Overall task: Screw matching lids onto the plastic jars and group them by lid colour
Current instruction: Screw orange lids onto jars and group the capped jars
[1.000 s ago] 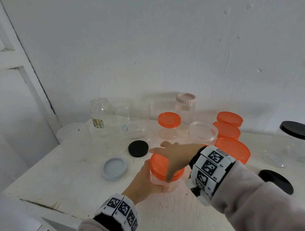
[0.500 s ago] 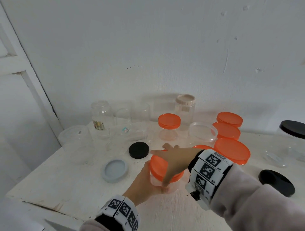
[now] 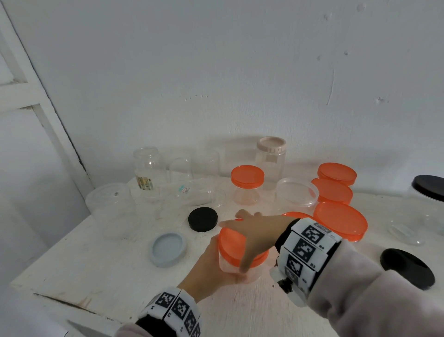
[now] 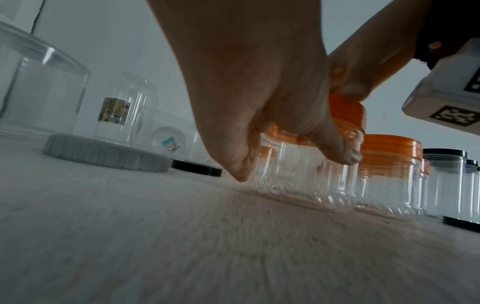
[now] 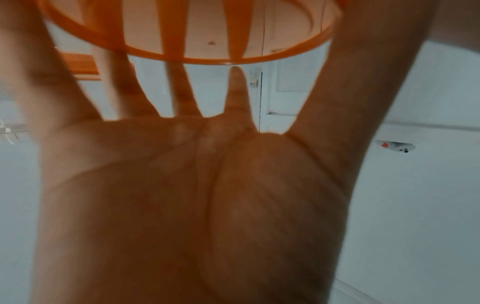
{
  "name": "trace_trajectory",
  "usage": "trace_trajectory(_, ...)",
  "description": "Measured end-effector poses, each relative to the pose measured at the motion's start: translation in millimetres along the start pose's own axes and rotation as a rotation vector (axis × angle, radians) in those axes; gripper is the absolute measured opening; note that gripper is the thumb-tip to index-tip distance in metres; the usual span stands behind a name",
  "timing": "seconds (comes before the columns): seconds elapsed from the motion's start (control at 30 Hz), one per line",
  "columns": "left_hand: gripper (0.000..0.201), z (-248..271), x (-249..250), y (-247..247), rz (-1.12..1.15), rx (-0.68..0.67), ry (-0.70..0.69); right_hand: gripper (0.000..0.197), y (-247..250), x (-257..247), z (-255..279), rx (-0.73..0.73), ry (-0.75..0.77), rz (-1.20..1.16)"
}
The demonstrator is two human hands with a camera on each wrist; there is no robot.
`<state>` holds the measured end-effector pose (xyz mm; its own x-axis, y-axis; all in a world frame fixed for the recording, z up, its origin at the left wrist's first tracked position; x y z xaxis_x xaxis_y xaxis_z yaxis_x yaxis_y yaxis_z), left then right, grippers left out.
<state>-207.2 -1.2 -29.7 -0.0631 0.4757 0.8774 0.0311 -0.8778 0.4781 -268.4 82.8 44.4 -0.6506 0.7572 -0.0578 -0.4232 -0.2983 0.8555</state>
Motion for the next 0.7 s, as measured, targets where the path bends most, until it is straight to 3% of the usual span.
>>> trace_trajectory(0.17, 0.104, -2, -4, -1, -0.059, 0.002, 0.043, 0.106, -1, 5, -3, 0.034, 0.037, -0.025)
trace_trajectory(0.27, 0.102, -3, -7, -3, -0.053, -0.022, 0.039, 0.105, -7, 5, -4, 0.074, 0.04, -0.069)
trace_trajectory(0.47, 0.107, 0, -8, 0, -0.032, 0.015, 0.047, 0.092, -17, -5, -5, 0.301, -0.031, -0.032)
trace_trajectory(0.7, 0.109, 3, -1, 1, -0.062, 0.036, 0.063, 0.084, -22, -4, -4, 0.413, -0.082, -0.033)
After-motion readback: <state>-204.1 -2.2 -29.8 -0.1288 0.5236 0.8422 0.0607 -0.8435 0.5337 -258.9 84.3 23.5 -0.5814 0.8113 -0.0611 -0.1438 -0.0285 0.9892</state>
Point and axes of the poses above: each hand's wrist, its own z-axis away from the middle knuckle, its own y-axis out of the back of the hand, x = y × z, the point moved 7 cm from there along -z, towards the middle knuckle, and after that the axes turned 6 degrees about -y, right-handed, at the moved point
